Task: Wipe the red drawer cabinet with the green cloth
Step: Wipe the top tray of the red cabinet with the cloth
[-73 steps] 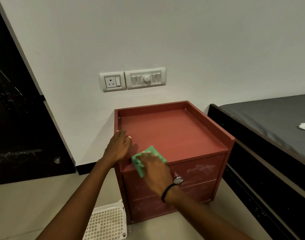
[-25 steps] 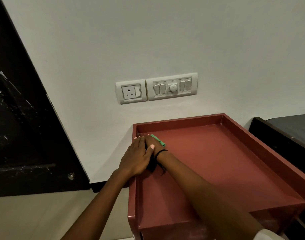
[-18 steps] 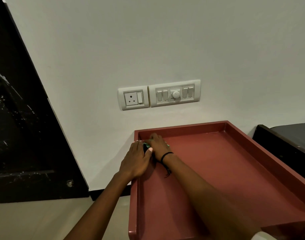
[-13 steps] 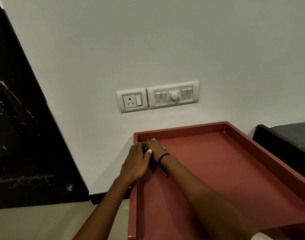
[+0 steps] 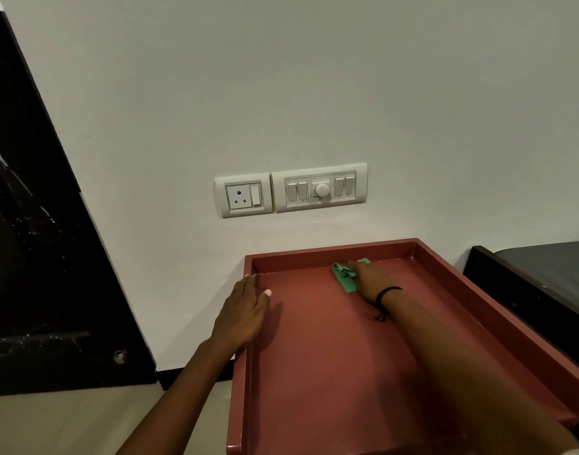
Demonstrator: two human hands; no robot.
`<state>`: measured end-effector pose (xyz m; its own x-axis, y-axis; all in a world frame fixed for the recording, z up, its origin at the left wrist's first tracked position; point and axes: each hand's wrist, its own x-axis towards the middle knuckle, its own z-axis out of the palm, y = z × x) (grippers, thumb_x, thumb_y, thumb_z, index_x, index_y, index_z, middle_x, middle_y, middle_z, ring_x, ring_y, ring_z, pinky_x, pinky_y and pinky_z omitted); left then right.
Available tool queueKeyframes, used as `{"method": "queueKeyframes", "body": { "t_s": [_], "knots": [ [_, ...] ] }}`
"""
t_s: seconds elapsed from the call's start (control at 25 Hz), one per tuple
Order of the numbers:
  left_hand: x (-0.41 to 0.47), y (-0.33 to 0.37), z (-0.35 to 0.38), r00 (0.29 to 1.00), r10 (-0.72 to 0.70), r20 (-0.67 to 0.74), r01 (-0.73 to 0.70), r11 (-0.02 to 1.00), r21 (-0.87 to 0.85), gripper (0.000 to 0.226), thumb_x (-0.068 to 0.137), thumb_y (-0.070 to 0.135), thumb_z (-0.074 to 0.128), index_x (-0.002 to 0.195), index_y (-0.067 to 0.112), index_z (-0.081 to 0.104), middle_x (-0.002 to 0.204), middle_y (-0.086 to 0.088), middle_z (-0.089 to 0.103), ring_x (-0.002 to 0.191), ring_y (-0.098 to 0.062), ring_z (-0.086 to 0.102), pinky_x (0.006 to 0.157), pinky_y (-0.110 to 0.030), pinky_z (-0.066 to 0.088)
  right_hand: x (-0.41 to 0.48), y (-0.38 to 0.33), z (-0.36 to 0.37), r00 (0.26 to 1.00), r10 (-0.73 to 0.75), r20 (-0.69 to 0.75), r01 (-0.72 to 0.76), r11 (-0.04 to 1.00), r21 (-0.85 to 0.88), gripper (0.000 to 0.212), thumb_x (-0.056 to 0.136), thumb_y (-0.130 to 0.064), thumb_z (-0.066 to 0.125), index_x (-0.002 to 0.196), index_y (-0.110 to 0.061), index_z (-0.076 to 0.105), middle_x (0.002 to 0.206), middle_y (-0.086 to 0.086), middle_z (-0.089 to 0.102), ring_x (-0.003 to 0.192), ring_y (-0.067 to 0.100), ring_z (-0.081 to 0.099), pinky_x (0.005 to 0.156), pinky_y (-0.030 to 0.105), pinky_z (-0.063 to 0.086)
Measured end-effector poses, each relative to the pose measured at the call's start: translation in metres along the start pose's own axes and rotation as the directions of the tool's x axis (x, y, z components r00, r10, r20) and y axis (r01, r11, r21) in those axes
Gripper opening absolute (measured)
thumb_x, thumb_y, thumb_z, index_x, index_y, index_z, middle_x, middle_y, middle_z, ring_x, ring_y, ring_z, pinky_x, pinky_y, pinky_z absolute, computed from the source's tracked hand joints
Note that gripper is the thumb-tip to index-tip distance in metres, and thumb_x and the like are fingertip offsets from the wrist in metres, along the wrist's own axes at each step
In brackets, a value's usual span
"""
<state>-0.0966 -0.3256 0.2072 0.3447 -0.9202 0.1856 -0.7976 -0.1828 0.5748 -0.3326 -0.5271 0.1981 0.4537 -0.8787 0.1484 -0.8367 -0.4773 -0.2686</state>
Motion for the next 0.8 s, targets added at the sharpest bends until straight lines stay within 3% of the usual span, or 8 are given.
{"method": "queueKeyframes", "body": {
  "t_s": [0.16,0.24,0.36,0.56,0.8],
  "knots": [
    [0.001,-0.002,0.002,1.000,-0.021,-0.010,0.021,0.999,-0.040,0.061,0.103,0.048,0.028,0.157,0.020,0.018,0.165,-0.002,0.019,0.151,-0.021,0.023,0.121,-0.042,0.023,-0.017,0.082,-0.026,0.982,0.181,-0.051,-0.184,0.981,-0.057,0.041,0.100,-0.027,0.041,0.140,-0.018,0.046,0.143,0.013,0.051,0.128,0.033,0.051,0.102,0.042,0.044],
    [0.002,-0.003,0.003,1.000,-0.024,-0.012,0.023,0.998,-0.065,0.060,0.104,0.048,0.028,0.157,0.021,0.019,0.165,-0.002,0.019,0.151,-0.020,0.023,0.121,-0.042,0.023,-0.020,0.088,-0.027,0.976,0.215,-0.026,-0.216,0.975,-0.058,0.046,0.101,-0.033,0.042,0.141,-0.012,0.042,0.143,0.016,0.049,0.128,0.034,0.049,0.102,0.041,0.041],
    [0.003,-0.003,0.006,0.999,-0.031,-0.027,0.029,0.996,-0.086,0.060,0.103,0.048,0.028,0.157,0.022,0.020,0.165,0.000,0.020,0.150,-0.020,0.024,0.120,-0.043,0.024,-0.009,0.071,-0.024,0.972,0.228,-0.054,-0.231,0.971,-0.058,0.038,0.101,-0.027,0.042,0.130,-0.007,0.055,0.135,0.018,0.057,0.122,0.036,0.053,0.101,0.040,0.042],
    [0.007,-0.004,0.007,0.998,-0.048,-0.028,0.046,0.997,-0.070,0.061,0.102,0.051,0.027,0.156,0.023,0.023,0.164,-0.001,0.023,0.149,-0.022,0.029,0.119,-0.046,0.028,-0.005,-0.013,-0.007,0.997,0.056,-0.062,-0.060,0.995,-0.077,0.033,0.097,-0.015,0.039,0.116,-0.010,0.065,0.119,0.016,0.067,0.111,0.035,0.060,0.098,0.041,0.040],
    [0.005,0.000,0.005,0.998,-0.026,-0.054,0.023,0.998,-0.060,0.060,0.102,0.052,0.025,0.153,0.021,0.031,0.160,-0.002,0.031,0.145,-0.022,0.034,0.116,-0.042,0.029,-0.025,-0.126,0.034,0.991,-0.136,-0.015,0.137,0.987,0.088,0.032,0.092,-0.020,0.043,0.113,-0.011,0.066,0.114,0.014,0.067,0.108,0.034,0.061,0.100,0.042,0.043]
  ]
}}
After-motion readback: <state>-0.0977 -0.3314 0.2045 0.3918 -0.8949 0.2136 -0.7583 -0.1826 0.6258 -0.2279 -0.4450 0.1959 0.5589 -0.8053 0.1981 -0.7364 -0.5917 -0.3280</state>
